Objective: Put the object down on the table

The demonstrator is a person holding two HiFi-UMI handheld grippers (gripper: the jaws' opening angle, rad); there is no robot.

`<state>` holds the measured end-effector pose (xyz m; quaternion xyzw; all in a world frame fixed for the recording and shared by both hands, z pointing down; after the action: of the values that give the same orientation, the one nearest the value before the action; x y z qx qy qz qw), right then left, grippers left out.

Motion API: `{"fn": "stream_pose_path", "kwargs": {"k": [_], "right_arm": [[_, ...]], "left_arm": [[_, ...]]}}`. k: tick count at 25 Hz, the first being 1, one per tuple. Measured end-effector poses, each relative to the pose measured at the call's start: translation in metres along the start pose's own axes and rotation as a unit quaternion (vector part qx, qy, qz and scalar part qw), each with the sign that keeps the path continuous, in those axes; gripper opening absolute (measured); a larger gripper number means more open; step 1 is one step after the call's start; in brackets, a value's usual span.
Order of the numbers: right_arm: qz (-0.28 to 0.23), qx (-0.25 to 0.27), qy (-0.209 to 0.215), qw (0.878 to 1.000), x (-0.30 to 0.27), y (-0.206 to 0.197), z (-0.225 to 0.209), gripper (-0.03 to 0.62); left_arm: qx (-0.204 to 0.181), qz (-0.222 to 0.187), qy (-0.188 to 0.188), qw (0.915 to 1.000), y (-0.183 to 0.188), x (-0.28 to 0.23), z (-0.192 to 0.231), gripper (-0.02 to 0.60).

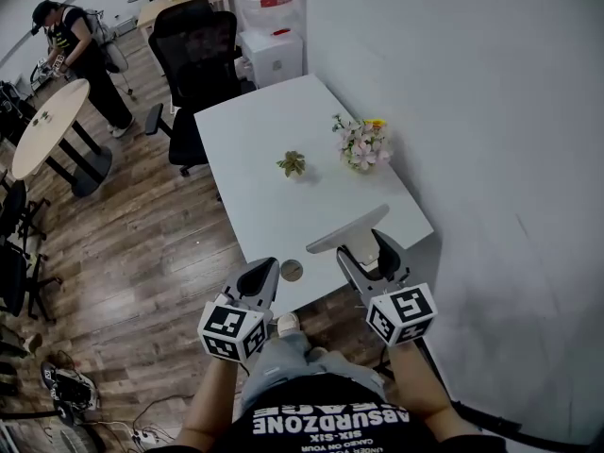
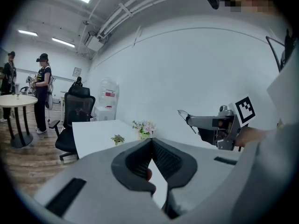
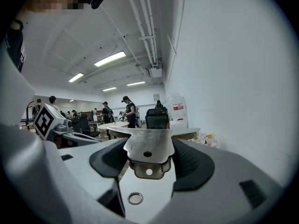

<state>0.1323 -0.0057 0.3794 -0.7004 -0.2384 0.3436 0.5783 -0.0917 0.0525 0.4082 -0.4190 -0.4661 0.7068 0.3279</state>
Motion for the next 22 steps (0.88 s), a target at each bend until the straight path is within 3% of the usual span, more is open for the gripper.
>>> {"fn": "stream_pose_path", "kwargs": {"k": [22], "right_arm": [[0.002, 0.006, -0.004, 1.000, -0.067, 0.011, -0.015, 0.284]], "left_arm": [[0.010, 0.003, -0.003, 0.9999, 0.011, -0.035, 0.051, 0.006]]}}
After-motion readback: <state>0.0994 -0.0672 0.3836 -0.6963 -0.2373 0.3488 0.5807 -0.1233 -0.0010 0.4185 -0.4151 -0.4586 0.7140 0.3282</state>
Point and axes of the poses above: the fingertips, and each gripper's own axes: x backward along the fingers, z to its left, y out of its top, the point moved 8 cm from there along x, backward along the fingers
